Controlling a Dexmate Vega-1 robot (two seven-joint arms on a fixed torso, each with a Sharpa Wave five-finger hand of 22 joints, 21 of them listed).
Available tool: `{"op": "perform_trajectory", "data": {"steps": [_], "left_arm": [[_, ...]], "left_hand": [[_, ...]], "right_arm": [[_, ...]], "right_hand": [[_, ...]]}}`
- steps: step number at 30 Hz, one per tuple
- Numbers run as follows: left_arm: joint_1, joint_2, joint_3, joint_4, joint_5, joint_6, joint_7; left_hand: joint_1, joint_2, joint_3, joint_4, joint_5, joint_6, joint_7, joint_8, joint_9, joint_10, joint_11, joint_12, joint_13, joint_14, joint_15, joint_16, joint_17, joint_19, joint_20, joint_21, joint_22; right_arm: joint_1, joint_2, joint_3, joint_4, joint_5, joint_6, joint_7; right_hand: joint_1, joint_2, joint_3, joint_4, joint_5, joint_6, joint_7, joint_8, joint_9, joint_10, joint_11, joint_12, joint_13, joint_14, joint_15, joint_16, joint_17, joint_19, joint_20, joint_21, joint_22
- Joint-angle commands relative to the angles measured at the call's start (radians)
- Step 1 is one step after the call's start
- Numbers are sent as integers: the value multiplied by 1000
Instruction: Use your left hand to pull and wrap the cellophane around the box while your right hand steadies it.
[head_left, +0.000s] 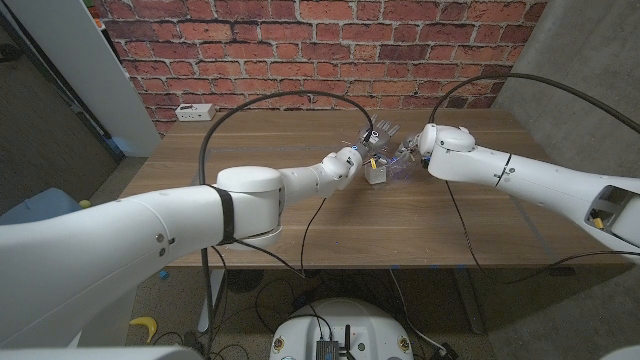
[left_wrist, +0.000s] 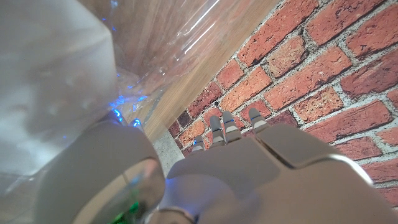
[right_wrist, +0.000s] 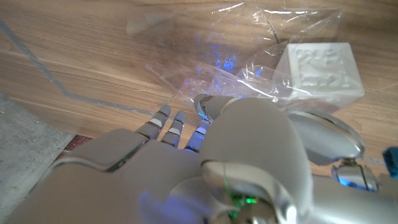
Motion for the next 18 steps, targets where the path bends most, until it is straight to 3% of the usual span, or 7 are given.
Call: {"op": "perform_trajectory", "data": {"steps": [1,5,9,13,18], "left_arm": [[-6,0,-5,0,-3,6,25],[-3,3,-11,0,-11,6,61],[0,4,-10,0,-10,7,79],[2,6,-8,0,-6,8,92],[11,11,-22,0,-15,8,173]], "left_hand": [[-4,8,-9,1,6,-469,-12,8,-2,-123,-10,13,7,9,-8,13,6,-19,3,-4,2],[-6,14,-10,5,6,-453,-15,14,-5,-118,-15,19,8,19,-12,18,7,-15,3,-2,3],[-9,20,-12,8,6,-445,-17,16,-8,-109,-19,25,9,26,-14,22,8,-10,3,0,3],[-10,25,-13,11,6,-439,-19,17,-10,-104,-19,30,9,30,-18,23,8,-6,3,2,3],[-14,37,-14,18,6,-418,-26,22,-16,-94,-27,39,10,38,-27,26,9,4,3,6,4]], "right_arm": [[113,65,-163,126,-92,-18,123],[146,91,-227,171,-139,-40,157],[150,96,-247,192,-169,-40,149],[166,106,-278,212,-203,-52,164],[177,110,-300,229,-231,-23,185]], "right_hand": [[33,-2,4,13,2,-19,0,0,1,-46,2,-7,3,-31,-80,-4,16,-42,4,-5,3],[48,-2,0,39,0,-33,-1,1,1,-117,6,-14,5,-68,-74,-11,31,-85,7,-7,4],[63,-2,0,51,3,-71,0,-5,0,-184,5,-16,6,-101,-74,-18,43,-117,8,-4,6],[72,-4,-2,58,5,-112,0,-10,-2,-218,5,-14,7,-122,-74,-22,51,-127,6,2,7],[73,-4,-3,60,5,-121,-1,-9,-2,-220,3,-10,7,-124,-75,-22,53,-126,5,4,7]]}}
